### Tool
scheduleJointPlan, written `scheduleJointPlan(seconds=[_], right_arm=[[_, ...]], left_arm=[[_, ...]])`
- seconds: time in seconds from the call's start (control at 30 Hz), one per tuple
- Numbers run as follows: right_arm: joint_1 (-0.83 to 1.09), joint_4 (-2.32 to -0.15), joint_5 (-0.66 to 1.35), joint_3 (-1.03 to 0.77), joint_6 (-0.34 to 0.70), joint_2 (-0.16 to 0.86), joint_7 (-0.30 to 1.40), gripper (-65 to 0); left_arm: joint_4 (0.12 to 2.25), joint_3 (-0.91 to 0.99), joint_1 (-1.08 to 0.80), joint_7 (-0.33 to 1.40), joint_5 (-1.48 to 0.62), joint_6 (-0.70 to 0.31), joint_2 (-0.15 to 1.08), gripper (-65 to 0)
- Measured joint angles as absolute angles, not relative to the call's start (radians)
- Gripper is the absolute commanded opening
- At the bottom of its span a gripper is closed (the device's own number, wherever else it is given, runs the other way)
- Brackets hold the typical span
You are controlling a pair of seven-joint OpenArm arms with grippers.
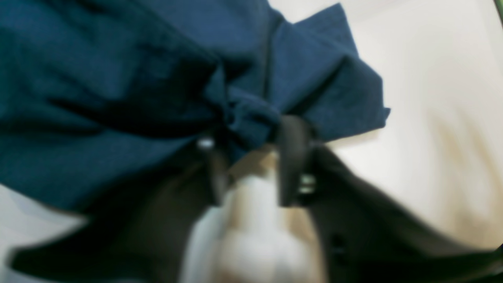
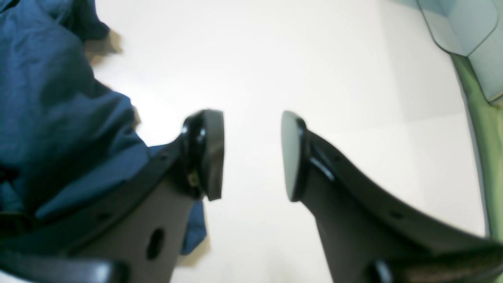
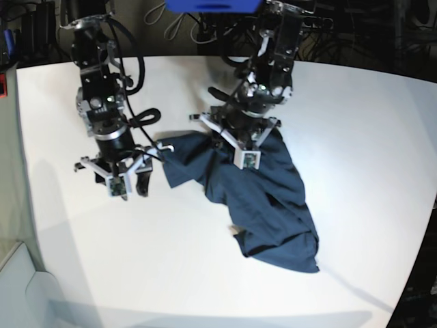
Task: Layout the t-shirt on the table in an organized manner, then fold the t-shirt properly
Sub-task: 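Grasp the shirt with the left gripper beside the right gripper, then pull the shirt apart, left gripper dragging its edge away from the right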
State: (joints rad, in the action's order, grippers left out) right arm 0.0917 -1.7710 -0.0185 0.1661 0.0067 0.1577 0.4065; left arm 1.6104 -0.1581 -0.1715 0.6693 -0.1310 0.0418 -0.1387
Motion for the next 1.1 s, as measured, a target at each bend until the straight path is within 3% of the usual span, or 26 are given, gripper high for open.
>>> scheduleJointPlan(seconds=[0.03,0.27,0.53,0.7,1.1], right_arm=[[0.092,-1.771,-0.019,0.166,0.007,0.159,0.406,-40.5],[0.093,-1.769,-0.018,0.165,0.007,0.181,0.406,-40.5],[0.092,-1.768,-0.019,0.165,0.007,0.179,0.406,-40.5],[0.092,-1.767,-0.018,0.166,0.007,0.179,0.406,-40.5],[0.092,-1.767,-0.018,0.183,0.027,0.176,0.406,-40.5]], left_arm=[[1.610,-0.158,-0.172,0.670,-0.131,0.042,-0.138,-65.0],[1.711,-0.152,-0.229,0.664,-0.130,0.043,-0.133,-64.6],[2.008,-0.100,-0.344,0.662,-0.147,0.041,-0.079,-64.6],[2.007,0.141,-0.400,0.673,-0.213,0.042,-0.049,-64.6],[1.972,0.890,-0.484,0.668,-0.706,0.026,0.109,-64.6]])
